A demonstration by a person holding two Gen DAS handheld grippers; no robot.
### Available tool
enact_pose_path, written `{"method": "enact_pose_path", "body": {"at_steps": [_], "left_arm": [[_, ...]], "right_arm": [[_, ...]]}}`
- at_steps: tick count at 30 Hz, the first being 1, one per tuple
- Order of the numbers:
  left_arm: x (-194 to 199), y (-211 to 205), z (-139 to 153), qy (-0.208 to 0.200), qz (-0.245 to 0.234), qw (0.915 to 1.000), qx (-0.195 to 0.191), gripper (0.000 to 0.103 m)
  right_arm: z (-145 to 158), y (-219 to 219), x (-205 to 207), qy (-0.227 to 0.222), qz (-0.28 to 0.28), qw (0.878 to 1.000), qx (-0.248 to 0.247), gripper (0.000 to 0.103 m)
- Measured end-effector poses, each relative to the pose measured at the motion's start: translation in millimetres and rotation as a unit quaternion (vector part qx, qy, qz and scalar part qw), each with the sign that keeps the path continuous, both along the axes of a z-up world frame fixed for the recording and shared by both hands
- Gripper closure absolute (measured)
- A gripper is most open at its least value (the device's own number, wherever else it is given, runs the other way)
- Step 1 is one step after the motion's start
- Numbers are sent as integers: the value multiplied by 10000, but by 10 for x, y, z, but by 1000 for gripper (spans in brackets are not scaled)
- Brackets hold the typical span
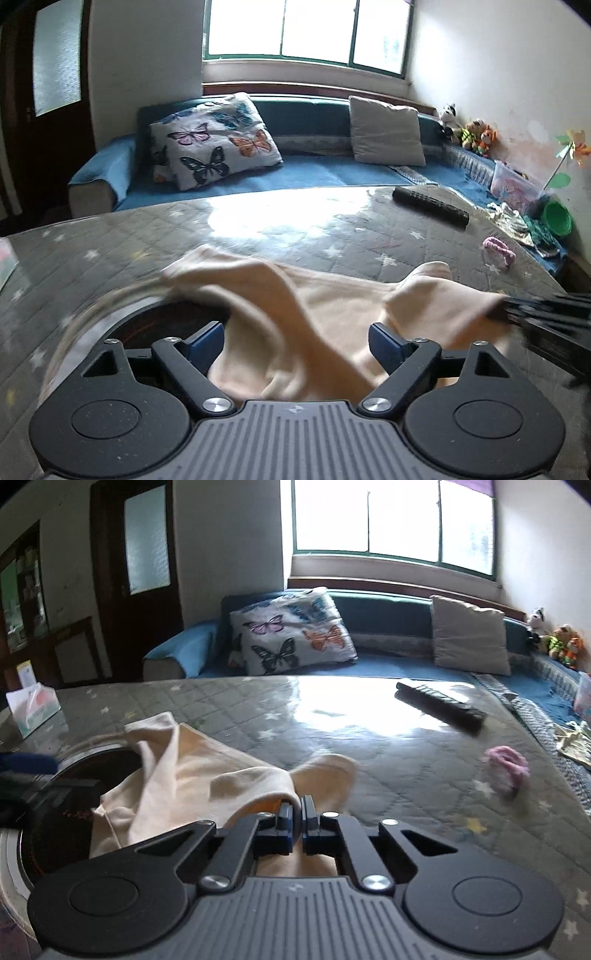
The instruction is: Fold clothes
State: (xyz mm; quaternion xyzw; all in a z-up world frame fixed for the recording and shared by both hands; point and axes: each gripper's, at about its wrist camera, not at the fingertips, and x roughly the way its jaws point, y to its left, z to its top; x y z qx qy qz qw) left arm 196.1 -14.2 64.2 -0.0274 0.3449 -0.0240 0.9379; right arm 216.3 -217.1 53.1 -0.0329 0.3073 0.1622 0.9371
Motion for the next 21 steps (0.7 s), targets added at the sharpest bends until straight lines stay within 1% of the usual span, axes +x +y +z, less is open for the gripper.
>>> {"method": "enact_pose_path", "body": {"at_steps": [1,3,5,6,7,9,11,14,17,19,20,21], "left_arm": [[99,-40,-44,126,-17,9999,-33,26],[249,-87,-145,362,-69,9993,-115,33],[349,-101,-248,588,-5,9982,-155,44],[378,-98,-295,684,27,9974,-209,59],[396,-87,-329,763,32,9966,-298,76],[388,-61,-372,830,9,9957,-423,91],[339,-16,-363,763,41,9961,-431,97],[204,65,-266,574,163,9973,-436,100],[-11,177,-118,251,285,9988,-323,100],[-169,271,-35,79,377,9990,-244,100],[-250,325,-1,15,442,9988,-221,100],[-314,377,27,-26,495,9985,-221,100]], "right_arm": [[18,-63,-31,-18,-62,10000,33,99],[54,-201,-97,-46,-203,9998,78,100],[83,-344,-168,-56,-343,9993,144,100],[89,-390,-197,-62,-386,9991,157,100],[101,-474,-253,-84,-481,9987,176,100],[116,-617,-338,-101,-610,9978,243,100],[120,-746,-425,-121,-782,9964,299,100],[83,-916,-491,2,-966,9945,410,99],[19,-946,-482,155,-867,9952,416,94],[-15,-880,-456,185,-684,9966,424,92],[-36,-849,-442,186,-588,9970,474,83],[-56,-808,-406,199,-507,9972,521,68]]}}
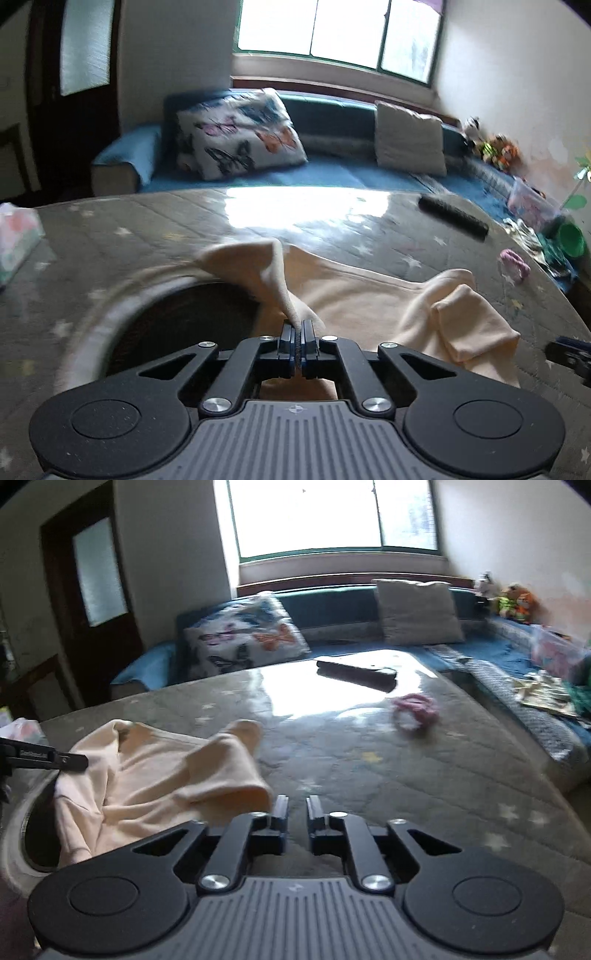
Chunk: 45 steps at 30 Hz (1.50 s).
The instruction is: Fold clothes
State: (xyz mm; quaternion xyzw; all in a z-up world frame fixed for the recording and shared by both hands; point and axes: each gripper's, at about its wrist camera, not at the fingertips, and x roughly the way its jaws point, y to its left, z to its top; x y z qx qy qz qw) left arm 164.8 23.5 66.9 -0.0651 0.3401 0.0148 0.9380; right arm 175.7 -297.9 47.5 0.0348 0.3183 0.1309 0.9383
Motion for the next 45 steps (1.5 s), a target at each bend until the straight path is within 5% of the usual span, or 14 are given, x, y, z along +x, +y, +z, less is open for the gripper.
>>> {"method": "enact_pose_path", "body": {"at_steps": [2,7,8,10,12,20,25,32,34,36,45], "left_arm": [[-139,109,35,-57,119,9999,-4,100],[-468,384,54,-53,422,9991,-81,100],[-528,419,48,-48,475,9988,-81,100],[-660,501,37,-49,575,9983,-124,100],[-796,582,22,-45,678,9976,-165,100],[-1306,749,3,68,831,9956,-429,101],[-1628,751,5,231,660,9967,-413,100],[-1828,768,-71,621,513,9967,-87,94],[-1844,795,-3,551,511,9972,8,83],[-1839,818,50,453,524,9976,81,73],[-1269,748,25,254,320,9991,115,69]], "right_arm": [[-42,105,82,-9,121,9999,3,59],[-256,400,388,147,395,9990,-152,56],[-298,422,435,210,388,9989,-129,59],[-345,440,473,302,395,9988,-11,84],[-289,422,400,213,367,9990,114,98],[199,-23,-251,-425,-183,9988,155,99],[256,-431,-672,-245,-789,9965,104,99],[-99,-746,-956,527,-1385,9885,-303,87],[-78,-814,-959,515,-1558,9858,-368,85],[-17,-846,-962,425,-1584,9858,-361,70],[59,-276,-535,317,-399,9986,-165,65]]}}
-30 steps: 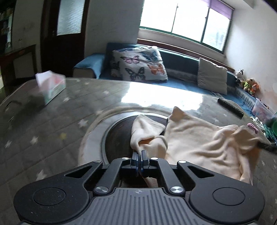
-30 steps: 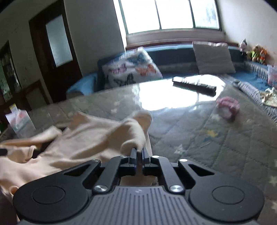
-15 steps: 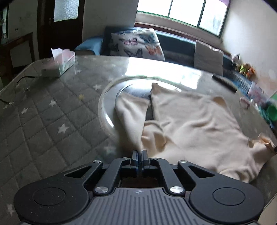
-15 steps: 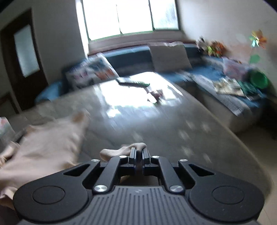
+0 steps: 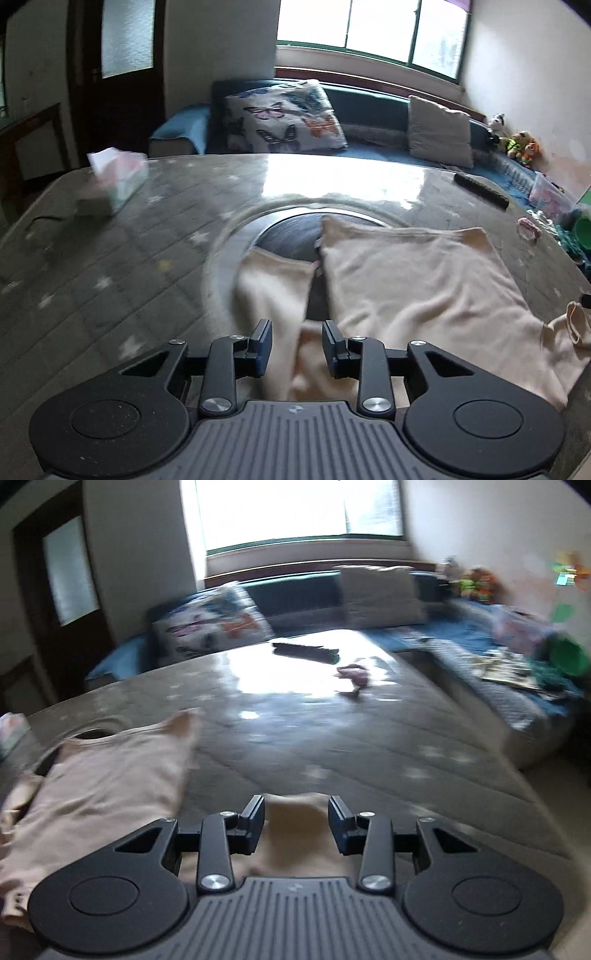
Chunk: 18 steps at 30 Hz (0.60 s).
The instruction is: Fold clothes
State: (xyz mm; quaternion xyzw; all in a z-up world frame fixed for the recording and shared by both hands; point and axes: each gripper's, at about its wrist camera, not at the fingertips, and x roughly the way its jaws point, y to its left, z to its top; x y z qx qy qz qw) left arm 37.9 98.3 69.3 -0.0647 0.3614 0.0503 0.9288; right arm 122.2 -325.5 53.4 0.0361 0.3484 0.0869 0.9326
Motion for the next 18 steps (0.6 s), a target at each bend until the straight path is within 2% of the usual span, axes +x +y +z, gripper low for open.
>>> {"method": "enact_pose_path", "body": {"at_steps": [8,14,18], "left_arm": [[755,-144,-144,-2,-303,9995,58,63],[1340,-211,-316,104,-231,9994,238,59],[1589,-184,-443,165,-159,9994,267,60]], "right_arm": [[-108,667,584,235,923,9954,112,65],[-218,946,1042,320,1165,9927,49,66],[-303,1070,1298,393,1197,9920,83,71]]}}
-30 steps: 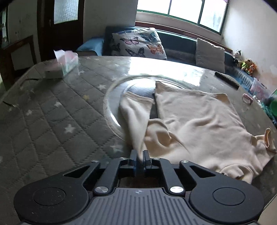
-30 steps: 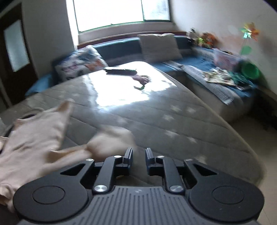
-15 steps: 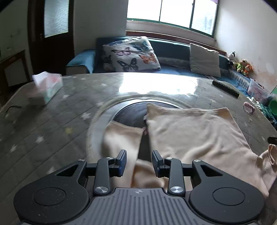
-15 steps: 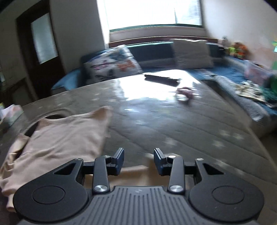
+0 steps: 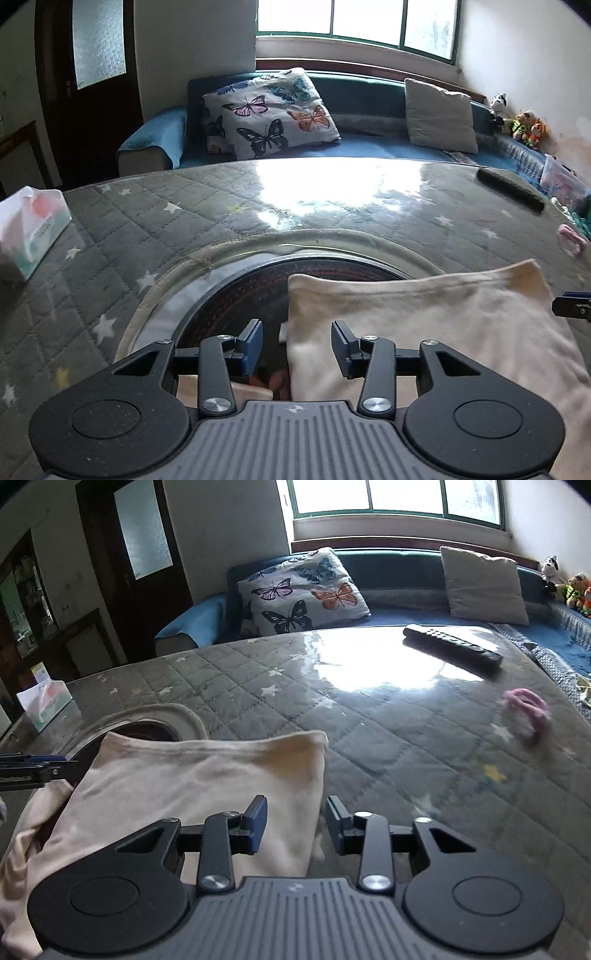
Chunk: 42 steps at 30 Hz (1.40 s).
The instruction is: Fold clothes
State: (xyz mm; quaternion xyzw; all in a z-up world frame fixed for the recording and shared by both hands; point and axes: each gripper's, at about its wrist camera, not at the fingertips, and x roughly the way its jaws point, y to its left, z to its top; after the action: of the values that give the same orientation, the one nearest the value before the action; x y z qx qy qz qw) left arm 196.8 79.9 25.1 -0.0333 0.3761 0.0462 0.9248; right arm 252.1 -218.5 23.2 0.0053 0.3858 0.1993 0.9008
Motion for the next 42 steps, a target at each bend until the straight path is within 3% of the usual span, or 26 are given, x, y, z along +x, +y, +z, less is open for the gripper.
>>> {"method": "enact_pose_path", "body": {"at_steps": [2,3,4,7,8,11,17,23,27,32,34,36,42], "left_arm": [[68,27,-42,44,-18,10000,-46,61],[96,39,-63,61,-40,10000,-65,67],[120,57,-79,83,-82,9999,-93,82],[135,66,-111,-10,-234,9997,-111,100],[127,56,-114,-71,-281,9996,-13,100],[147,49,-92,-218,-241,9992,229,101],[346,106,-97,-243,-97,9987,436,101],[496,250,-149,-158,134,9993,326,101],[448,298,-106,-166,179,9994,238,96],[195,275,-6,-181,69,9991,367,88],[37,285,35,-231,39,9989,398,70],[-153,334,98,-352,101,9985,410,59],[-633,703,249,-548,680,9954,396,48]], "right_arm": [[-45,58,84,5,-1,10000,-12,71],[-59,78,132,17,-5,10000,-18,74],[-74,91,172,35,4,10000,-5,77],[-113,131,244,47,26,10000,-29,87],[-120,141,262,49,26,10000,-29,94],[-128,189,323,-6,0,10000,-65,101],[-163,361,541,-68,1,9999,-137,102],[-200,455,779,-20,-4,9999,-142,102],[-150,506,829,18,16,9999,-171,98],[3,550,574,-38,290,9992,-270,94],[70,567,432,-25,422,9987,-301,86],[128,581,249,-26,615,9976,-319,69],[126,648,-372,-21,1170,9923,-414,52]]}}
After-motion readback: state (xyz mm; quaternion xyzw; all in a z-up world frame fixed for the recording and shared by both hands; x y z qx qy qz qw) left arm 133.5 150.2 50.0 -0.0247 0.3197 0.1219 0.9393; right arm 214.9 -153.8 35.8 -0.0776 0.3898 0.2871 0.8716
